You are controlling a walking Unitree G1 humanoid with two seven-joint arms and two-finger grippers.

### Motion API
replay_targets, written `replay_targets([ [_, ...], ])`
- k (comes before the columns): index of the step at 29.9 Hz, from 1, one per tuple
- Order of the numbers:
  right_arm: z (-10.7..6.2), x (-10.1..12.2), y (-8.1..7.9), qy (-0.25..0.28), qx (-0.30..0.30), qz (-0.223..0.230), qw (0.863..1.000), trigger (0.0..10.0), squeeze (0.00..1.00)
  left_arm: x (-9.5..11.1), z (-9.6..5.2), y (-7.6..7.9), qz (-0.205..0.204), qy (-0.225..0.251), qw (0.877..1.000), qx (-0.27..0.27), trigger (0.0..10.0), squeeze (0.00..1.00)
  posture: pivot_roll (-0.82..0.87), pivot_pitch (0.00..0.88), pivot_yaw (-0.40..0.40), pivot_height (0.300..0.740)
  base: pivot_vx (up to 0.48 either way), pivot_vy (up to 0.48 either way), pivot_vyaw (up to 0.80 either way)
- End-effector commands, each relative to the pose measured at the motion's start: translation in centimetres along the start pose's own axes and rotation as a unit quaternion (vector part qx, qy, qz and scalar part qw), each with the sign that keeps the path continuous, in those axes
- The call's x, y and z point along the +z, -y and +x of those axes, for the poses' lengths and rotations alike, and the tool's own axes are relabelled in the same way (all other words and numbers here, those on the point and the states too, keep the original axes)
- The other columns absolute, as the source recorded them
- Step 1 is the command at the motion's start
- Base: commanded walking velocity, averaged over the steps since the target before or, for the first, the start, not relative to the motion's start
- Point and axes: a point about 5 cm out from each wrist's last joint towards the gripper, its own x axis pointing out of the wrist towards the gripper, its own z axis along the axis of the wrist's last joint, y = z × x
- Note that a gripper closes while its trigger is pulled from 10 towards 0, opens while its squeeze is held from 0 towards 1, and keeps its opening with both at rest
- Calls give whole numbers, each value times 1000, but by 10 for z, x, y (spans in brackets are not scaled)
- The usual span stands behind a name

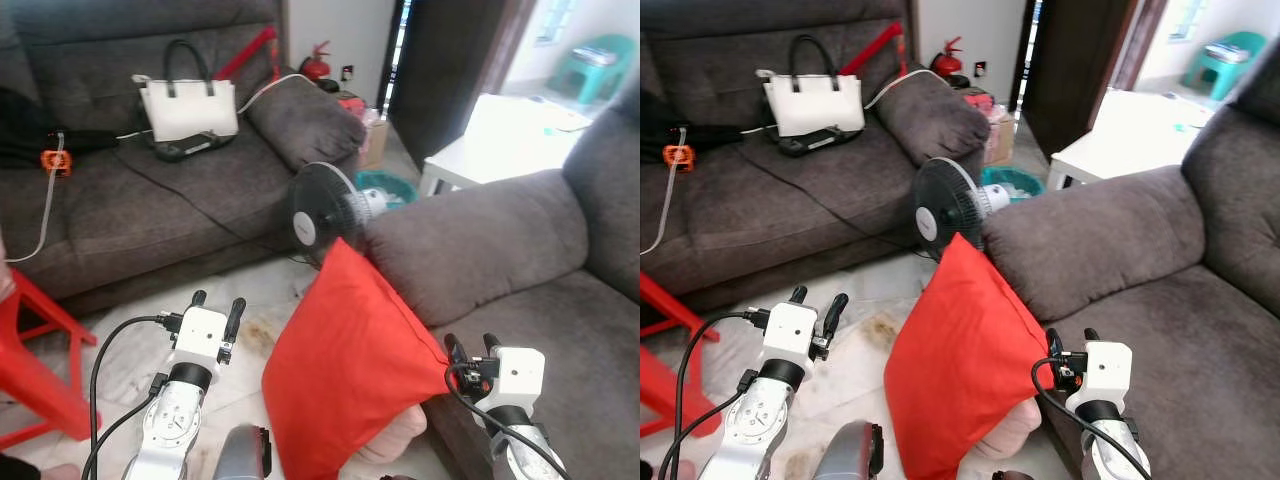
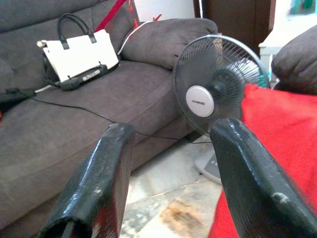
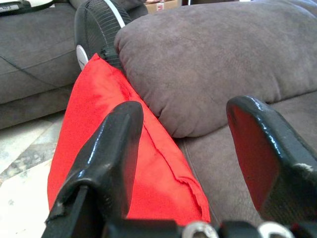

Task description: Move the pillow to the sofa from floor

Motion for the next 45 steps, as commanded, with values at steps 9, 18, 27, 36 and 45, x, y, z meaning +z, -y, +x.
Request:
replay_targets([
  [9, 2, -2, 1, -5, -2, 1, 1000, 10000, 0, -2, 2, 0, -19, -10, 1000, 1, 10000, 0, 113, 0, -47, 632, 0, 0, 0],
  [18, 3, -2, 1, -5, -2, -1, 1000, 10000, 0, -1, 2, -1, -23, -10, 1000, 1, 10000, 0, 113, 0, -48, 632, 27, 0, 0],
  [27, 4, -3, -1, -9, -1, -3, 1000, 10000, 0, -2, 2, 0, -22, -16, 1000, -6, 10000, 0, 112, 0, -48, 632, 259, 0, 0],
  [36, 5, -4, -1, -11, -2, -3, 1000, 10000, 0, -2, 3, 1, -22, -16, 1000, -8, 10000, 0, 113, 0, -49, 632, 267, 0, 0],
  [45, 6, -4, -2, -12, -1, -4, 1000, 10000, 0, -2, 2, 1, -20, -16, 1000, -9, 10000, 0, 117, 0, -49, 632, 268, 0, 0],
])
